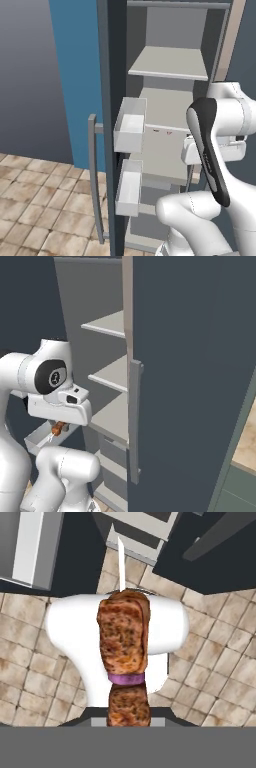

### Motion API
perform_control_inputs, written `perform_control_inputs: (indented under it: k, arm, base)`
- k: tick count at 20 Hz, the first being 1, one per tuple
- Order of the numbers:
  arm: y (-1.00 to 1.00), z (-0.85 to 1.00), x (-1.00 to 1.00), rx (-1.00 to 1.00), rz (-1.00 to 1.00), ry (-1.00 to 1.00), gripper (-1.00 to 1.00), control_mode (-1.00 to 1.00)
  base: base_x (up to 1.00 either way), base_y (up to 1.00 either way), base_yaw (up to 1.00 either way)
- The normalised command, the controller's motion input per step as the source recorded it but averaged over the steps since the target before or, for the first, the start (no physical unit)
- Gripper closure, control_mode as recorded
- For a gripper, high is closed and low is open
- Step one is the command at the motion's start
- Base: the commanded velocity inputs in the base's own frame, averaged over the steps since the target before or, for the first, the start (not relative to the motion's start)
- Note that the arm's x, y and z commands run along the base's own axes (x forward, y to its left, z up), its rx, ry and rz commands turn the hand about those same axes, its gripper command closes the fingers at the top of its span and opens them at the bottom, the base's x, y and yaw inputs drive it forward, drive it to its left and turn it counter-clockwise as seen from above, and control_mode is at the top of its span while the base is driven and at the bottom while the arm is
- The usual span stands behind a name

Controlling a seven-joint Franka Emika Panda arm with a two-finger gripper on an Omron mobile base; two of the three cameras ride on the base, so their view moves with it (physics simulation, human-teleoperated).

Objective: Store the kebab skewer in the freezer for long-term storage. Close the freezer door after placing the cooked food.

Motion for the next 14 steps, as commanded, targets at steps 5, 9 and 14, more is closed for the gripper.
perform_control_inputs:
  k: [5, 9, 14]
  arm:
    - [0.06, 0.08, 0.00, 0.00, -0.05, -0.14, 1.00, -1.00]
    - [0.09, 0.44, 0.03, -0.03, -0.08, -0.22, 1.00, -1.00]
    - [0.07, 0.73, 0.19, -0.09, -0.11, -0.18, 1.00, -1.00]
  base:
    - [0.00, 0.00, 0.00]
    - [0.00, 0.00, 0.00]
    - [0.00, 0.00, 0.00]
